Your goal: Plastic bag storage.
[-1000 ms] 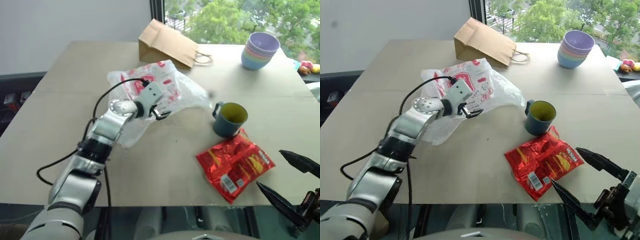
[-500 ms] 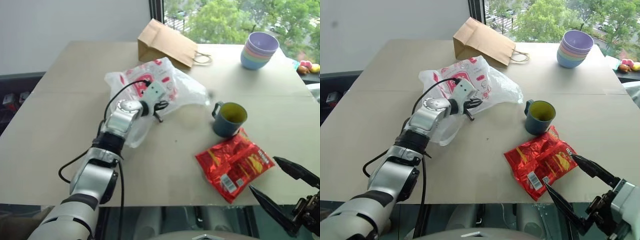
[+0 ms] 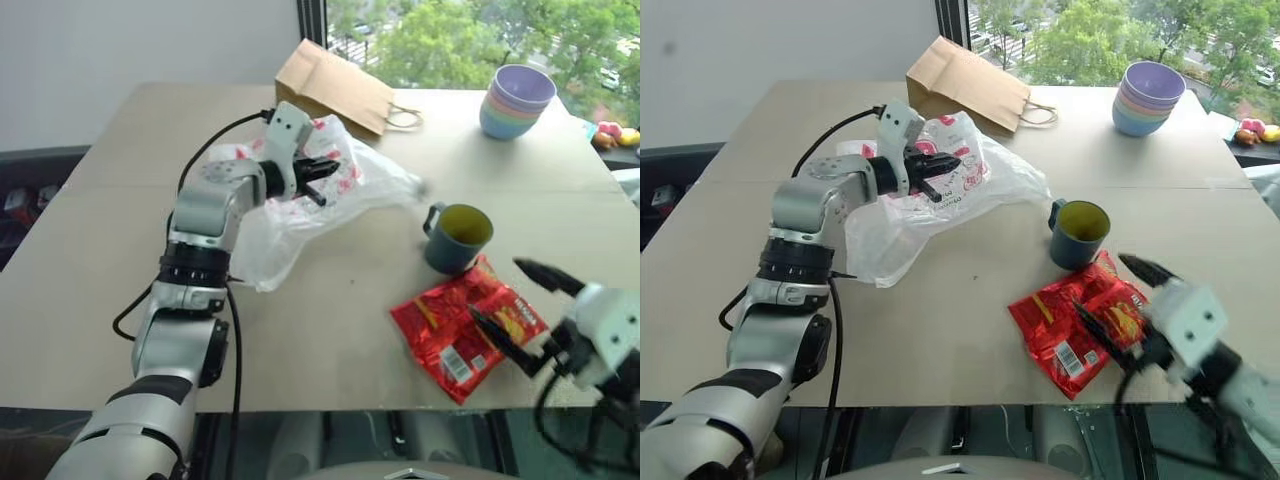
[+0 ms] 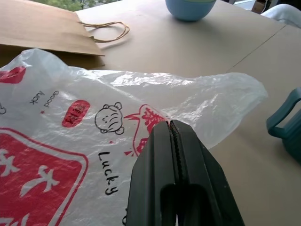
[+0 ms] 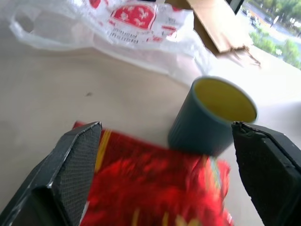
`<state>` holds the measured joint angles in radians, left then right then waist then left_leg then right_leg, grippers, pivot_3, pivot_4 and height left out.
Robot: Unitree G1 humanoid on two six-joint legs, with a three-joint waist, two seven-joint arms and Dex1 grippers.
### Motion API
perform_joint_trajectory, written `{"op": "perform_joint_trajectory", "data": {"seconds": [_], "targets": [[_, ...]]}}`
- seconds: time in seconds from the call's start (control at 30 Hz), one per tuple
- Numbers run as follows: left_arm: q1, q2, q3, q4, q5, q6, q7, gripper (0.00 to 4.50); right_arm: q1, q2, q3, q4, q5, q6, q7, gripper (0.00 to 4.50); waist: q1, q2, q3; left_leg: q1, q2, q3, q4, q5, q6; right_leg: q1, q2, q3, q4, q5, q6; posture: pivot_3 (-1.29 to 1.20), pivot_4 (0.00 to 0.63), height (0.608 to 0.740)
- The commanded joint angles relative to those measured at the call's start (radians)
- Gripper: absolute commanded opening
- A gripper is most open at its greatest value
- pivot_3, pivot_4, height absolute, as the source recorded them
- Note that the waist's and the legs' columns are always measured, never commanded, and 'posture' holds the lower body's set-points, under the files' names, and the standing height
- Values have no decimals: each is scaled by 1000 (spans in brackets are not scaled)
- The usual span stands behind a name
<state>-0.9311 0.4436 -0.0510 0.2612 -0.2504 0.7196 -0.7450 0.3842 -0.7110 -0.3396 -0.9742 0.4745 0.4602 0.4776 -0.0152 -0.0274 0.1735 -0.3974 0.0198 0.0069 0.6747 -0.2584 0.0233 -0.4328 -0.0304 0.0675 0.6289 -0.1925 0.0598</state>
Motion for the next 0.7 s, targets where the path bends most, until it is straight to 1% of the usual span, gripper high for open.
{"op": "perform_joint_trajectory", "data": {"seconds": [0.03, 0.1, 0.13, 0.2, 0.23, 0.3, 0.4, 0.47, 0.57, 0.7], "targets": [[24, 43, -64, -69, 54, -22, -18, 16, -103, -41, 35, 13, -1, 148, -63, 4500, 5, 0, 0, 0, 0, 0, 0, 0, 0, 0, 0, 0, 0, 0, 0, 0, 150, 740], [54, 61, -134, -66, 120, -82, -17, 534, -125, -50, 23, 12, 26, 189, -53, 4500, 7, 0, -1, -1, -1, -2, -1, 0, 0, 0, 1, 0, 0, 2, 2, 0, 150, 740], [62, 56, -148, -59, 138, -96, -3, 775, -121, -51, 17, 7, 30, 199, -48, 4500, 10, 0, -1, -1, -1, -3, -1, 0, 0, 0, 1, 0, 0, 4, 0, 0, 150, 740], [72, 32, -152, -40, 168, -128, 46, 1683, -94, -44, 3, -16, 32, 207, -41, 4500, 13, 0, 0, -3, -2, -3, -1, 0, 0, 0, 0, -1, -2, 4, 0, 0, 150, 740], [76, 19, -153, -31, 174, -133, 59, 2023, -75, -36, -6, -28, 41, 206, -33, 4500, 15, 0, 0, -4, -2, -4, -1, 0, 0, 0, 0, -1, -2, 4, 0, 0, 150, 740], [81, 7, -165, -21, 180, -141, 49, 2951, -42, -23, -17, -51, 46, 186, -17, 4500, 18, -1, 0, -5, -4, -4, -1, 0, 0, 0, -2, -1, -3, 4, 1, 0, 150, 740], [73, -10, -189, 4, 196, -162, 29, 2951, 12, 2, -28, -71, 77, 107, 15, 4500, 18, 0, 0, -4, -4, -4, 0, 0, 0, 0, -2, -1, -3, 4, 2, 0, 150, 740], [60, -19, -217, 50, 230, -210, 25, 2951, 67, 22, -30, -73, 133, -16, 44, 4500, 19, 0, 0, -3, -4, -5, 0, 0, 0, 1, -2, -1, -2, 2, 5, 0, 150, 740], [33, -36, -252, 146, 277, -291, 21, 2951, 156, 43, -31, -73, 174, -168, 44, 4500, 17, 0, 0, -2, -4, -6, 0, 0, 0, 3, -1, -1, -2, 2, 5, 0, 150, 740], [-18, -77, -291, 331, 352, -410, 58, 2951, 286, 44, -17, -73, 173, -361, 28, 4500, 12, -1, 0, -2, -4, -6, 3, 0, 0, 4, -1, -1, -2, 2, 5, 0, 150, 740]]}}
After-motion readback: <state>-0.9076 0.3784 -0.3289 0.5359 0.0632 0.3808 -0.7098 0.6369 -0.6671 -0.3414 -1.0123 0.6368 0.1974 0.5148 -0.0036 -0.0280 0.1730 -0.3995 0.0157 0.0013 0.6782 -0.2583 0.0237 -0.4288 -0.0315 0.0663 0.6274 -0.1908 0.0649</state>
